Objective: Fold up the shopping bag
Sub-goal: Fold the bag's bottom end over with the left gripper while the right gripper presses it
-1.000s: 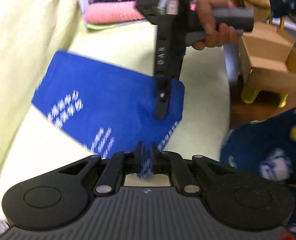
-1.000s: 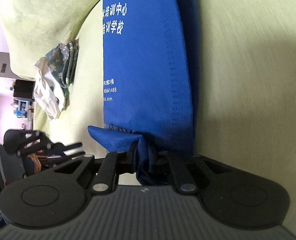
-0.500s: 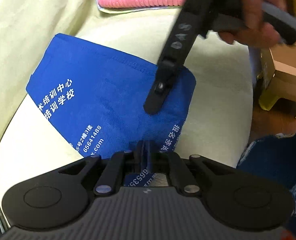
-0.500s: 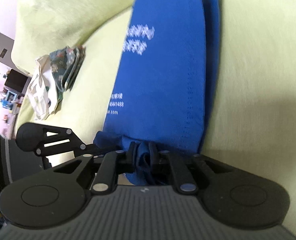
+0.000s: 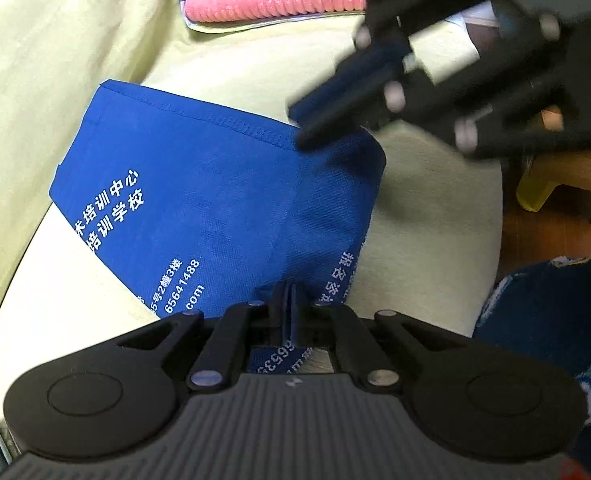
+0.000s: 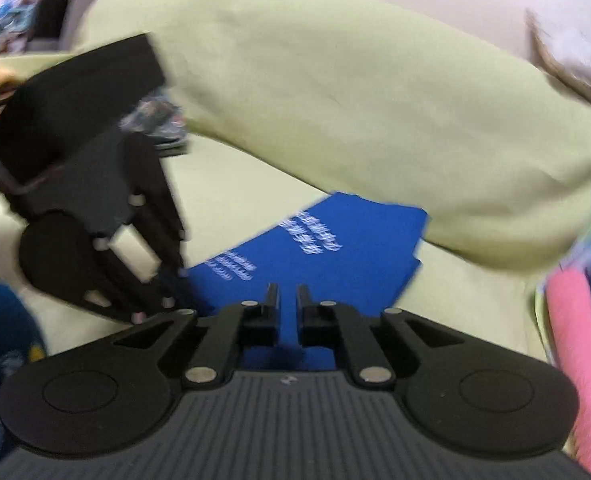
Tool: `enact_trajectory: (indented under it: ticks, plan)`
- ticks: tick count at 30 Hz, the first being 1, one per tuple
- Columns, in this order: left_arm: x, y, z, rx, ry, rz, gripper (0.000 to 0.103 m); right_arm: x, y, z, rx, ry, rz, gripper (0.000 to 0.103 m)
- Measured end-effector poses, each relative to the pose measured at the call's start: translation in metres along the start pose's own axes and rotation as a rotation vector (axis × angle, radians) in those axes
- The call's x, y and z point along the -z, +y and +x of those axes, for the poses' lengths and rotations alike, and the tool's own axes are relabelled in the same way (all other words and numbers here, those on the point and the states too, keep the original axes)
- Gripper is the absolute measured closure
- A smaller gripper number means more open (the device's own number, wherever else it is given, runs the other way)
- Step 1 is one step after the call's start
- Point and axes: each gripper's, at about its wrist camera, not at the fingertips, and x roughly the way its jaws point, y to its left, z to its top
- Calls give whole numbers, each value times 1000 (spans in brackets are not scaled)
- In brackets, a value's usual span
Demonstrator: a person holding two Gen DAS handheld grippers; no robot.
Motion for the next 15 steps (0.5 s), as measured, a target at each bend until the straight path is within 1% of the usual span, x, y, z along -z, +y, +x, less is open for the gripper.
enact_trajectory:
  ticks: [3,9,12,14,15]
  plan:
    - [0,-2,-3,0,-4,6,103,5,13,23,25,87,-86,98]
    - [4,0,-2,10,-29,9,103,10,32,47,74,196,-215,98]
    - [7,-2,-2,-7,-46,27,103,11,34,58,81,233,-178,100]
    - [11,-7,-2,-42,-63,62,103,12,31,65,84,252,-133,100]
    - [13,-10,-4,-72,-69,92,103,11,28,69,82,262,-102,100]
